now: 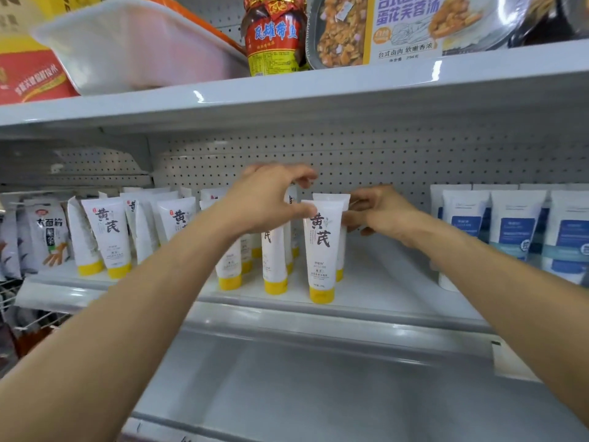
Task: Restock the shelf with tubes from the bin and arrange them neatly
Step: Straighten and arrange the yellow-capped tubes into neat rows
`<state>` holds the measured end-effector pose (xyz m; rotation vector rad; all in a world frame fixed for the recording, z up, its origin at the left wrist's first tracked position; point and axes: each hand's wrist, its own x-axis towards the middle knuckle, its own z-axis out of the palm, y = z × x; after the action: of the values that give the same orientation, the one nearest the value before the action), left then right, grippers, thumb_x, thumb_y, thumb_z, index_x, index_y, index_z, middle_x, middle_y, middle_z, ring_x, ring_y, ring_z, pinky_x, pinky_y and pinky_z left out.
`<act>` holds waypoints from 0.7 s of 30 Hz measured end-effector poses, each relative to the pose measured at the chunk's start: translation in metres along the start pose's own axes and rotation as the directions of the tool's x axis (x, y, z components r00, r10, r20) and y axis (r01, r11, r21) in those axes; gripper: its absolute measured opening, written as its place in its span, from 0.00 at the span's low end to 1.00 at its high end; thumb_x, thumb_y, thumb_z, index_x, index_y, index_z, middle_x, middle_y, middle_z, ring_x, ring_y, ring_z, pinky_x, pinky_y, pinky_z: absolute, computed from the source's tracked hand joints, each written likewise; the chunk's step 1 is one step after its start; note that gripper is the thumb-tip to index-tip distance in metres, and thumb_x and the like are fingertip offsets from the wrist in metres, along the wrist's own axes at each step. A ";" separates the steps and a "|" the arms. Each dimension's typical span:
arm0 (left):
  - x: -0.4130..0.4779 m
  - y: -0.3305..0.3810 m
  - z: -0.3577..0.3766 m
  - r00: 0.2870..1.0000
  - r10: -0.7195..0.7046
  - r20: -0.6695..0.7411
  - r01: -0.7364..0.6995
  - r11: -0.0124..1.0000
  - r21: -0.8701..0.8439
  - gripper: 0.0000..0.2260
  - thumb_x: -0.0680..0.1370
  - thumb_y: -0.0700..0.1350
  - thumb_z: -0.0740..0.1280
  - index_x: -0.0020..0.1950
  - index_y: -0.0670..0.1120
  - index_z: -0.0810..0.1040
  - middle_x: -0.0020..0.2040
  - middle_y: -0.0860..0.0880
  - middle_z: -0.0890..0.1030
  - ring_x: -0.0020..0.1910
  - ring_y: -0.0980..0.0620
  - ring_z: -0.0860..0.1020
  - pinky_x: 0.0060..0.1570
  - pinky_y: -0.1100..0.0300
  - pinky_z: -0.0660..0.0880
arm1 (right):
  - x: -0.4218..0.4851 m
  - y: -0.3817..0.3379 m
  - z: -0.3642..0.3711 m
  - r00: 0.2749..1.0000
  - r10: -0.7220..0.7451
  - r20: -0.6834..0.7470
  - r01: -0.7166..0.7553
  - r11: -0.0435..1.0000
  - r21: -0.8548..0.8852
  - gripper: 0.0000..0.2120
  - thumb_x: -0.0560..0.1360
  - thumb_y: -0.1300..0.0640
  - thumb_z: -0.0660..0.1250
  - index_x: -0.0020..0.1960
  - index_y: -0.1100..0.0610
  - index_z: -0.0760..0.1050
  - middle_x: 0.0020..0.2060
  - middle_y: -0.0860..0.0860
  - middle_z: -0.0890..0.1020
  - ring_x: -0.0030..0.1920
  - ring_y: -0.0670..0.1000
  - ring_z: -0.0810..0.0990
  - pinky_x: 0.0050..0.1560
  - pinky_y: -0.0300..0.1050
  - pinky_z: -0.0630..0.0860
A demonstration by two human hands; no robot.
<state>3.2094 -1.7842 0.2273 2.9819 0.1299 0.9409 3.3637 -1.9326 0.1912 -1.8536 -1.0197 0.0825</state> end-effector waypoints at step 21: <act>0.028 -0.016 0.030 0.992 0.124 0.020 -0.124 0.992 -0.029 0.14 0.68 0.60 0.74 0.50 0.56 0.80 0.42 0.59 0.82 0.48 0.57 0.77 0.65 0.53 0.59 | 0.012 0.012 0.009 0.998 -0.020 -0.051 0.022 0.999 0.046 0.12 0.73 0.64 0.71 0.57 0.59 0.80 0.49 0.60 0.85 0.50 0.57 0.84 0.54 0.55 0.81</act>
<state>3.2477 -1.7654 0.2181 3.0028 -0.0694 0.9128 3.3741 -1.9198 0.1815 -1.7939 -0.9944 0.0458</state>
